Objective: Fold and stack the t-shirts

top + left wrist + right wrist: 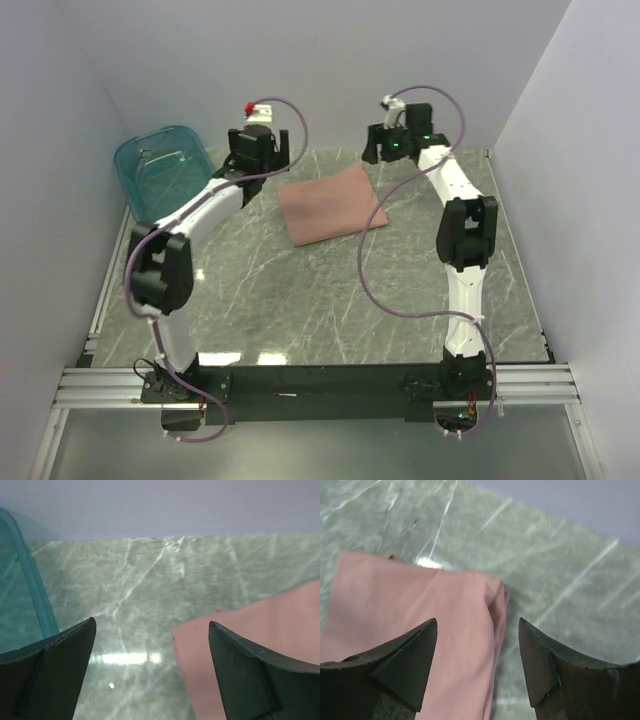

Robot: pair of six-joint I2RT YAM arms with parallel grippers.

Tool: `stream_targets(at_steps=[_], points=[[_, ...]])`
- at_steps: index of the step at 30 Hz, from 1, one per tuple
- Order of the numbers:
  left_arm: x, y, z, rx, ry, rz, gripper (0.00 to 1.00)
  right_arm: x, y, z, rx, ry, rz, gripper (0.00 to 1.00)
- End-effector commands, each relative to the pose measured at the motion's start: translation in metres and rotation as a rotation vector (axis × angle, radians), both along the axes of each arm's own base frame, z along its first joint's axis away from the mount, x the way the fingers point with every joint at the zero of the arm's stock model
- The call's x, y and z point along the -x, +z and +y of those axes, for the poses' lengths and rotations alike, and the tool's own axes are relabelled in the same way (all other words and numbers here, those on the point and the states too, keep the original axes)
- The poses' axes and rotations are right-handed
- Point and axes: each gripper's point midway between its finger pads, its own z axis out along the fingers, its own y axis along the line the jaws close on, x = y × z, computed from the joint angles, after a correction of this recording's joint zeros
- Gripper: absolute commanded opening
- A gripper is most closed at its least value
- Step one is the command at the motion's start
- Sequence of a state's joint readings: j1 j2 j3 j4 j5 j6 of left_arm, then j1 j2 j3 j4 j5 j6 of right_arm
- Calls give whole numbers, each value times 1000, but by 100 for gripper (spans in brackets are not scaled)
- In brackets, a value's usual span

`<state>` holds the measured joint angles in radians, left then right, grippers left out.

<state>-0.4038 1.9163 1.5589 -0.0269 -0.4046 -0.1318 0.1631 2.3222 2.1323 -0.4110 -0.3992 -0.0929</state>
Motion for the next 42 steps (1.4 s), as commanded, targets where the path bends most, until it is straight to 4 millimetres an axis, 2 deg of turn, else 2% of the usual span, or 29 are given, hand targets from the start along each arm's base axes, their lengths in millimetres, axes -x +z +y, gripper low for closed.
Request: stream_targets(at_steps=[1, 2, 3, 4, 5, 6, 7, 8, 9, 10, 11, 12, 13, 14, 16, 18, 19, 20, 21, 23, 24, 25, 28, 32, 33, 35, 39, 40, 42], points=[[41, 44, 4, 280, 36, 5, 100, 47, 6, -9, -203, 76, 216, 73], [55, 56, 6, 315, 16, -6, 99, 51, -13, -14, -182, 51, 273, 73], [65, 51, 2, 337, -18, 13, 98, 60, -26, -16, -170, 30, 336, 73], [82, 28, -3, 357, -56, 67, 96, 62, -37, -20, -154, 6, 369, 73], [97, 42, -2, 390, -80, 43, 96, 65, -53, -22, -153, -25, 421, 73], [106, 40, -3, 406, -96, 49, 95, 70, -62, -22, -153, -40, 461, 73], [121, 21, -1, 414, -99, 90, 94, 72, -68, -23, -157, -47, 482, 71], [131, 21, -4, 435, -131, 97, 93, 74, -77, -21, -161, -47, 509, 71], [144, 34, -2, 453, -147, 73, 92, 76, -81, -20, -174, -48, 531, 71], [157, 19, 0, 462, -142, 110, 92, 78, -84, -18, -183, -48, 547, 70], [166, 16, 1, 472, -151, 122, 92, 80, -91, -15, -191, -44, 568, 70], [178, 28, 3, 493, -164, 95, 91, 83, -96, -14, -192, -42, 587, 70], [190, 15, 6, 508, -156, 122, 91, 85, -100, -13, -190, -42, 600, 69], [200, 26, 7, 532, -172, 94, 91, 88, -107, -12, -187, -42, 618, 69], [215, 16, 11, 564, -159, 111, 91, 90, -114, -13, -183, -61, 640, 65], [230, 23, 14, 605, -164, 91, 91, 93, -121, -15, -179, -82, 662, 61], [237, 17, 16, 614, -154, 104, 91, 94, -122, -15, -177, -85, 665, 61], [243, 26, 19, 636, -155, 76, 91, 97, -123, -14, -175, -83, 672, 58], [248, 27, 20, 651, -155, 68, 90, 97, -122, -15, -172, -82, 671, 55], [259, 31, 23, 688, -153, 48, 90, 100, -121, -17, -168, -79, 676, 29], [262, 33, 25, 702, -147, 40, 90, 102, -120, -18, -167, -73, 680, 10], [265, 31, 27, 703, -139, 38, 90, 103, -118, -21, -169, -74, 680, 2], [274, 36, 35, 706, -126, 14, 90, 105, -105, -42, -164, -96, 657, 0], [281, 38, 38, 710, -128, 0, 90, 115, -94, -103, -104, -175, 634, 0], [282, 38, 37, 716, -132, 2, 90, 117, -96, -136, -74, -244, 634, 0], [283, 36, 36, 723, -139, 3, 90, 127, -91, -167, -15, -297, 624, 0], [283, 34, 31, 740, -164, -5, 90, 142, -85, -252, 163, -420, 573, 0], [282, 31, 31, 737, -164, -2, 90, 148, -82, -280, 216, -484, 564, 0], [281, 29, 26, 737, -190, 10, 90, 153, -69, -305, 313, -518, 516, 0]])
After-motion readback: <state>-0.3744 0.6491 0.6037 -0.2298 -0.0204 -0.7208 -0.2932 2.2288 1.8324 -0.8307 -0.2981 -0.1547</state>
